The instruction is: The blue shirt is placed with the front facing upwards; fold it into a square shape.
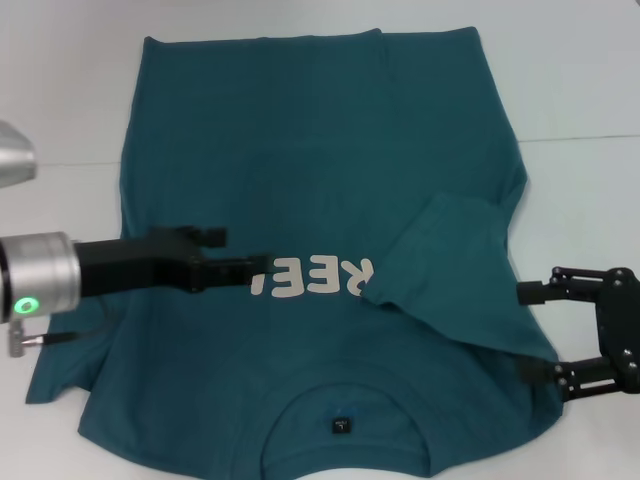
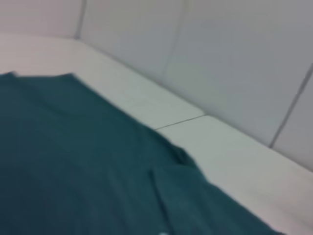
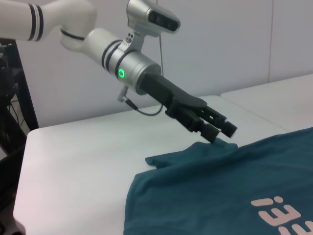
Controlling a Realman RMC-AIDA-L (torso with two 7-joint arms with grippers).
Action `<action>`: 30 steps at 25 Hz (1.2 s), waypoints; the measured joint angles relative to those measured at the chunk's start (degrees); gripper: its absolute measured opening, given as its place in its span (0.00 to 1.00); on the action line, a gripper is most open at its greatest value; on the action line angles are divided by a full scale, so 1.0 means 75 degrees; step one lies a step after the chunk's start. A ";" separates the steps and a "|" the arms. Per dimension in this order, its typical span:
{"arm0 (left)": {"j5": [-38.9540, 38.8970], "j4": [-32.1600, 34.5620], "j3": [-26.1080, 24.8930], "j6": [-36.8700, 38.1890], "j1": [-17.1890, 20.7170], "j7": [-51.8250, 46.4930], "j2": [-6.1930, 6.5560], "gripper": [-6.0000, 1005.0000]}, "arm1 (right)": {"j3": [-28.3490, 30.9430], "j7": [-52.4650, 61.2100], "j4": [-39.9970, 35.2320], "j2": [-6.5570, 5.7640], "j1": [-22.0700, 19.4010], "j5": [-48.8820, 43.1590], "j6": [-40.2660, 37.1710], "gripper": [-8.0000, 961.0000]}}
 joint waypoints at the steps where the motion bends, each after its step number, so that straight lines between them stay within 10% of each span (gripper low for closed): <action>1: 0.0107 0.0166 0.0000 -0.0004 0.0073 -0.0238 -0.0010 0.87 | 0.0005 -0.0043 -0.0002 0.0005 -0.0030 -0.0002 -0.0001 0.97; 30: 0.3890 0.3398 0.0052 0.1455 0.0503 -0.6888 0.0017 0.87 | 0.0028 -0.0771 0.0177 0.0279 0.0004 -0.0303 0.0257 0.97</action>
